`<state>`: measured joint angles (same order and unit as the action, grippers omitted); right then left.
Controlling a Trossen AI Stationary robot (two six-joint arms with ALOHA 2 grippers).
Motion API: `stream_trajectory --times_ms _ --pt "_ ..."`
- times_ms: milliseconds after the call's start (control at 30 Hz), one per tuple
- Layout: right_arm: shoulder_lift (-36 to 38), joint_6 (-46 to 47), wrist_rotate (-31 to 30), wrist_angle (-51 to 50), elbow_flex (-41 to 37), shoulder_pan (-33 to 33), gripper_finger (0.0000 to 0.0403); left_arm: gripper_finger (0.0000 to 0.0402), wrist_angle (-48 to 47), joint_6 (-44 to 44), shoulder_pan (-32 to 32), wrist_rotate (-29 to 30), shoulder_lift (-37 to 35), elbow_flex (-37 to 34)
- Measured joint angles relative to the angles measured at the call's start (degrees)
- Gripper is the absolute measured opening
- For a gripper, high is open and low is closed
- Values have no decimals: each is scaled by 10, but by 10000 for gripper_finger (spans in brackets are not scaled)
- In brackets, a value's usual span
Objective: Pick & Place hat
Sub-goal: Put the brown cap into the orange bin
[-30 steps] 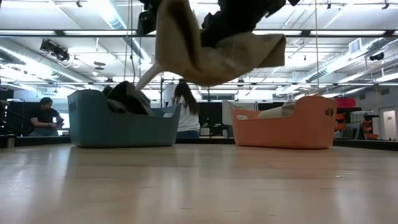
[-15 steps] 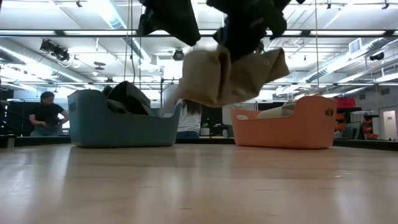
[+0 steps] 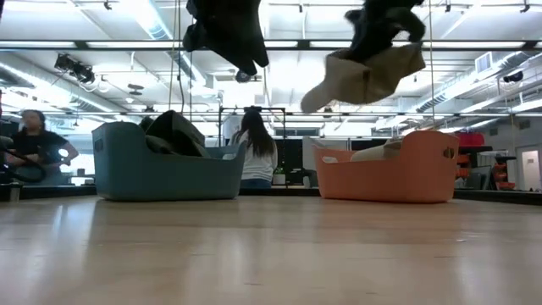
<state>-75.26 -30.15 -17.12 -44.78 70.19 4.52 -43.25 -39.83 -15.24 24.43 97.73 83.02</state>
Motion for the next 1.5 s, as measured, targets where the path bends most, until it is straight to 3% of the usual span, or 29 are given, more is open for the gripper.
stream_trajectory --times_ms 100,200,367,600,767,967,1233,1500 --pt "52 -123 0 -12 0 52 2 140 -3 1 5 0 0 0" --pt "74 -181 1 -40 1 105 1 140 -2 1 12 0 0 0" --pt "70 -277 58 -97 -3 196 1 140 -3 1 26 -1 0 0" --pt "42 -396 119 -38 -45 298 0 140 -3 3 37 -1 0 0" --pt "10 -406 172 -27 -81 344 0 140 -3 7 39 -1 0 0" --pt "-28 -392 177 50 -124 358 7 140 -3 7 43 -1 0 0" --pt "-48 -329 176 90 -131 358 66 140 -3 6 48 -7 0 0" --pt "7 -236 176 60 -128 355 124 140 -7 0 48 -14 0 2"
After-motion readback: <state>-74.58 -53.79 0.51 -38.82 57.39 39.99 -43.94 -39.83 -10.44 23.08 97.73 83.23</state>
